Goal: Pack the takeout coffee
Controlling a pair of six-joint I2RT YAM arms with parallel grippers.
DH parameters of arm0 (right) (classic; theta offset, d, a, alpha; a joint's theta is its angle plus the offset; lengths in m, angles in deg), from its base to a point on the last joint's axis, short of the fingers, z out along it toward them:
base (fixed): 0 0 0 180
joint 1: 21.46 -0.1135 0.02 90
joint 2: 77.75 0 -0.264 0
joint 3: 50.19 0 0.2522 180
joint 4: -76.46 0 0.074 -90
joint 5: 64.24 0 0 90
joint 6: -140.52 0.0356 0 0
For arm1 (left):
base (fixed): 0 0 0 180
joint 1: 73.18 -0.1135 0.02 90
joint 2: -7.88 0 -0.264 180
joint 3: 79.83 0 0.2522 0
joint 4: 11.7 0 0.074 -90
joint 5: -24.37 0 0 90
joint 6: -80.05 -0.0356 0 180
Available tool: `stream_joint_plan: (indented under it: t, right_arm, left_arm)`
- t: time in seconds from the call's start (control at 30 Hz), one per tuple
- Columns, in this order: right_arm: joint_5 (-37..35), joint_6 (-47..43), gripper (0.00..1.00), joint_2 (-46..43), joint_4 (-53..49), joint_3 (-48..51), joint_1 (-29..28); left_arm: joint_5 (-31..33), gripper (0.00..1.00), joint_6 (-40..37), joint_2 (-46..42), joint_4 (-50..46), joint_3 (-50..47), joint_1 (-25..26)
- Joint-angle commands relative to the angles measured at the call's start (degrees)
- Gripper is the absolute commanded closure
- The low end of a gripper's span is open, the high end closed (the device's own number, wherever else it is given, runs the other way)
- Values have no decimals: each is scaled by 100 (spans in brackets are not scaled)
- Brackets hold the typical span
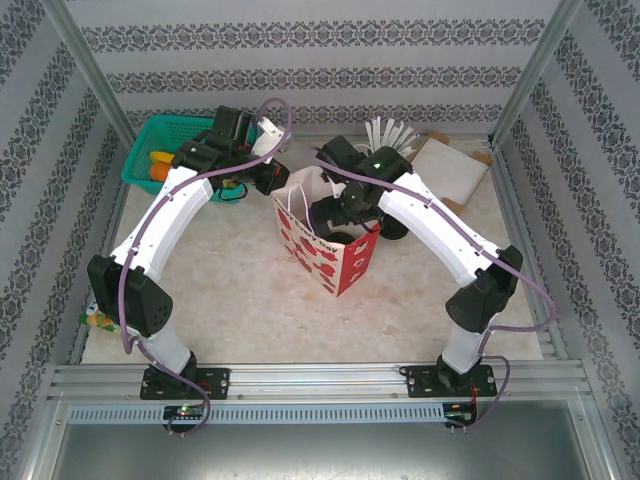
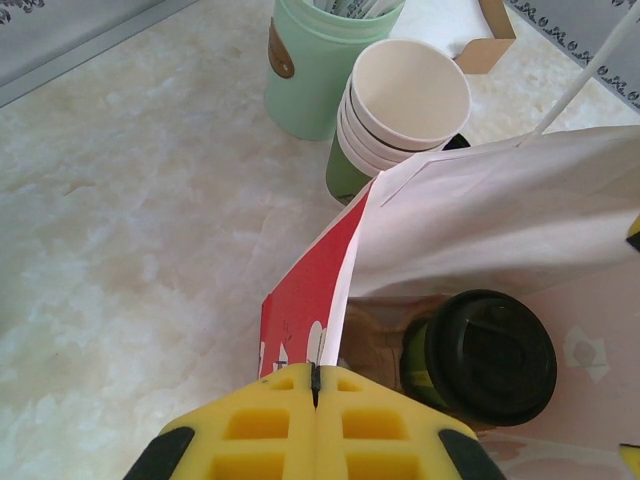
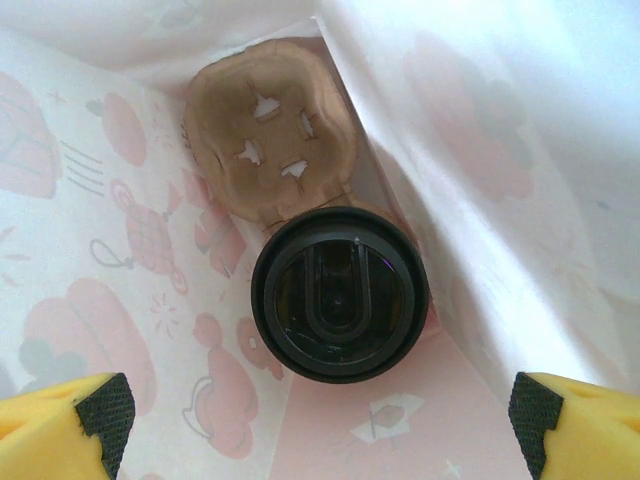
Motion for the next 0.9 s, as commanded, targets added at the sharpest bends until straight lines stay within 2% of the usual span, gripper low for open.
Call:
stream_joint_plan:
  t: [0.0,0.23,0.37,0.5,0.7,0.87]
  right_arm:
    - [-276,120,2,-156,-65,5,25]
    - [-431,122,2,-245,1,41,-10]
    - [-812,182,2,-446,164,57,-107]
    - [-1394,173,2,-948,673,379,-350]
    - [-1705,454,2,-1747,1545,1251,-397]
    - [-2541,540,2,-2490,1796,1865,-450]
  left_arm:
    - [-2,100,-77,-139,-43,5,2]
    - [-32,100,4,-55,-95,84,6]
    - [-14,100,49,-103,-50,18,1]
    - [-12,100,107,-107,12,-30,5]
    - [-40,100,213,-90,66,-75,2]
    - [-86,100,314,-82,111,-131,1]
